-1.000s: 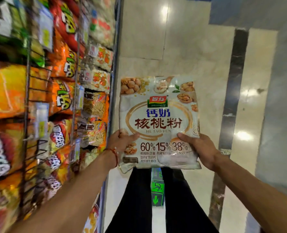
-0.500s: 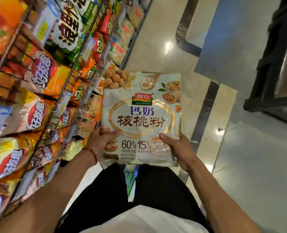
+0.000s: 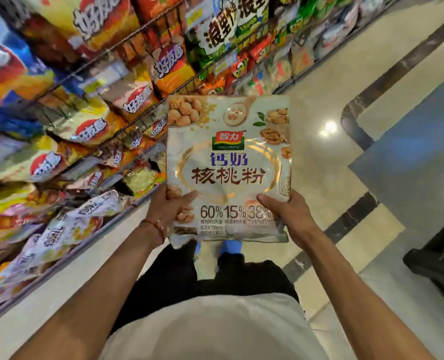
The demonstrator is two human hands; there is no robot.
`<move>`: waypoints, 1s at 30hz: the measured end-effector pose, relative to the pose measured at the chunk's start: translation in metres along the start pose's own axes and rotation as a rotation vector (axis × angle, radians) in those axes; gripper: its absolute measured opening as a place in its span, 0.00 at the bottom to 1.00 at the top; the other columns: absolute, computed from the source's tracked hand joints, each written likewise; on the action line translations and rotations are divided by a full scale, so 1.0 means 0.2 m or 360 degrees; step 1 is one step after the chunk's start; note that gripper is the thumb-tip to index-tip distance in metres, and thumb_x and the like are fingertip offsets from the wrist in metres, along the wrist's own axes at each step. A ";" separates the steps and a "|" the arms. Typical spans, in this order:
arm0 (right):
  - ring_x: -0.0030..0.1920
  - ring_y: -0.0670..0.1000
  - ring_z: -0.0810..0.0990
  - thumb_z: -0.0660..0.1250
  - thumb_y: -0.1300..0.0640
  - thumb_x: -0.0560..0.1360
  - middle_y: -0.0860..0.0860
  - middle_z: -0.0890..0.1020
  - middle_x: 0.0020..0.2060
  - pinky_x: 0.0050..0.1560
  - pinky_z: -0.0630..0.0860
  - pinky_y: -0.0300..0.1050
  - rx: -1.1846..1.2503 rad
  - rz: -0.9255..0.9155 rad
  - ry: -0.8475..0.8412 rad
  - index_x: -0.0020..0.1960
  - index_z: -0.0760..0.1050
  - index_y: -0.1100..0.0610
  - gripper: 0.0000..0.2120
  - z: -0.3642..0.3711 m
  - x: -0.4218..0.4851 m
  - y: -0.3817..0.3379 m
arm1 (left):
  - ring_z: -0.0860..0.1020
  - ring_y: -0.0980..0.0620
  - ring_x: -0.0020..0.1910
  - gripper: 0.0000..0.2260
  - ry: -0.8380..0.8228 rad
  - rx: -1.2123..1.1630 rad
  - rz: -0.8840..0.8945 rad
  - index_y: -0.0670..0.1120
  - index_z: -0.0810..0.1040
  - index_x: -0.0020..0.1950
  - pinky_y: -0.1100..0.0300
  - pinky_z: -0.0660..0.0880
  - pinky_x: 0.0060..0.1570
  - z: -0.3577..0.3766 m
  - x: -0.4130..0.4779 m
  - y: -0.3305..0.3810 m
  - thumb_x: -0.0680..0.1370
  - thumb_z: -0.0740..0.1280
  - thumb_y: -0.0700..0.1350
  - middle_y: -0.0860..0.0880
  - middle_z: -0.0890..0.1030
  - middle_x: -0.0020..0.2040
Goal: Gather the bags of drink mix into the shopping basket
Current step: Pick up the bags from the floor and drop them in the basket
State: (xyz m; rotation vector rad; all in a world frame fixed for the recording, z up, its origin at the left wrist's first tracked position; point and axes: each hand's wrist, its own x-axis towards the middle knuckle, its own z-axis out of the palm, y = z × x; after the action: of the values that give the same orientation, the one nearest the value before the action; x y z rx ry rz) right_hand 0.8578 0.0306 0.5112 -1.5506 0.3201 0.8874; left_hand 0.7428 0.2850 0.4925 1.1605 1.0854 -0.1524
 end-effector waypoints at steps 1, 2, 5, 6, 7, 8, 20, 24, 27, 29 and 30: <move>0.44 0.54 0.89 0.75 0.65 0.75 0.59 0.88 0.50 0.39 0.83 0.41 -0.0047 -0.0014 -0.0061 0.61 0.81 0.65 0.15 0.01 -0.02 -0.01 | 0.72 0.47 0.31 0.09 0.0039 -0.0072 0.0010 0.39 0.74 0.45 0.60 0.76 0.25 -0.03 -0.06 -0.03 0.75 0.74 0.36 0.44 0.79 0.34; 0.45 0.54 0.89 0.75 0.65 0.75 0.59 0.88 0.50 0.39 0.83 0.41 -0.0093 -0.0025 -0.0120 0.61 0.80 0.65 0.15 0.03 -0.03 -0.02 | 0.70 0.48 0.31 0.11 0.0092 -0.0137 0.0025 0.41 0.71 0.42 0.61 0.75 0.25 -0.06 -0.11 -0.07 0.75 0.74 0.35 0.46 0.76 0.31; 0.47 0.57 0.89 0.75 0.64 0.75 0.58 0.88 0.50 0.42 0.84 0.44 -0.0214 -0.0040 -0.0284 0.61 0.81 0.63 0.15 0.14 -0.08 -0.02 | 0.68 0.48 0.29 0.15 0.0214 -0.0313 0.0063 0.45 0.67 0.44 0.60 0.74 0.24 -0.18 -0.24 -0.18 0.76 0.73 0.34 0.49 0.71 0.25; 0.47 0.56 0.89 0.75 0.64 0.75 0.58 0.89 0.49 0.41 0.84 0.43 -0.0260 -0.0041 -0.0330 0.61 0.81 0.63 0.15 0.19 -0.09 -0.01 | 0.68 0.49 0.27 0.16 0.0256 -0.0363 0.0074 0.45 0.66 0.42 0.60 0.73 0.24 -0.23 -0.28 -0.21 0.75 0.73 0.34 0.50 0.69 0.24; 0.45 0.55 0.89 0.75 0.64 0.75 0.58 0.89 0.48 0.39 0.83 0.42 -0.0311 -0.0049 -0.0373 0.60 0.81 0.63 0.14 0.24 -0.11 0.00 | 0.67 0.50 0.25 0.18 0.0282 -0.0413 0.0086 0.46 0.64 0.39 0.59 0.71 0.24 -0.28 -0.33 -0.26 0.75 0.73 0.34 0.49 0.67 0.24; 0.42 0.53 0.89 0.75 0.65 0.75 0.59 0.88 0.48 0.35 0.82 0.39 -0.0361 -0.0056 -0.0412 0.59 0.82 0.63 0.13 0.29 -0.14 0.01 | 0.65 0.51 0.24 0.21 0.0303 -0.0461 0.0085 0.47 0.62 0.37 0.59 0.70 0.25 -0.33 -0.37 -0.30 0.75 0.73 0.34 0.48 0.67 0.24; 0.34 0.52 0.87 0.78 0.62 0.72 0.57 0.88 0.41 0.27 0.78 0.41 -0.0900 -0.0080 -0.0847 0.56 0.83 0.62 0.13 1.17 -0.61 0.44 | 0.78 0.47 0.40 0.15 0.0954 -0.0942 0.0246 0.45 0.73 0.52 0.57 0.79 0.34 -1.12 -1.05 -1.02 0.72 0.77 0.38 0.42 0.76 0.44; 0.44 0.58 0.89 0.79 0.65 0.71 0.58 0.89 0.45 0.40 0.84 0.47 -0.0931 -0.0061 -0.0970 0.58 0.83 0.62 0.16 1.50 -0.84 0.70 | 0.77 0.47 0.41 0.15 0.1135 -0.1066 0.0272 0.45 0.71 0.50 0.61 0.79 0.32 -1.42 -1.29 -1.28 0.73 0.76 0.36 0.43 0.74 0.44; 0.50 0.62 0.88 0.79 0.66 0.70 0.59 0.88 0.49 0.52 0.84 0.56 -0.0981 -0.0078 -0.1106 0.59 0.83 0.62 0.18 1.76 -1.02 0.90 | 0.76 0.45 0.44 0.17 0.1234 -0.1151 0.0287 0.46 0.70 0.51 0.55 0.81 0.37 -1.67 -1.47 -1.47 0.72 0.77 0.37 0.44 0.75 0.47; 0.51 0.62 0.88 0.79 0.66 0.70 0.60 0.88 0.51 0.54 0.84 0.59 -0.1030 -0.0083 -0.1217 0.60 0.83 0.62 0.19 1.93 -1.15 1.01 | 0.78 0.45 0.44 0.17 0.1313 -0.1188 0.0272 0.46 0.71 0.52 0.49 0.82 0.44 -1.83 -1.58 -1.60 0.72 0.77 0.39 0.43 0.76 0.47; 0.50 0.62 0.88 0.79 0.66 0.70 0.60 0.88 0.51 0.53 0.85 0.58 -0.1054 -0.0080 -0.1271 0.61 0.83 0.62 0.19 2.02 -1.20 1.07 | 0.80 0.45 0.44 0.17 0.1358 -0.1221 0.0259 0.46 0.71 0.52 0.50 0.82 0.42 -1.90 -1.64 -1.65 0.72 0.77 0.39 0.42 0.77 0.47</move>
State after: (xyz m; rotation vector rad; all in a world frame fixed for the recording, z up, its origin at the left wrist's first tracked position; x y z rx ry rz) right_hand 0.4167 0.2957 0.5452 -1.6200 -0.6435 1.5821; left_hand 0.1432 0.3024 0.5272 0.5786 1.5735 0.8943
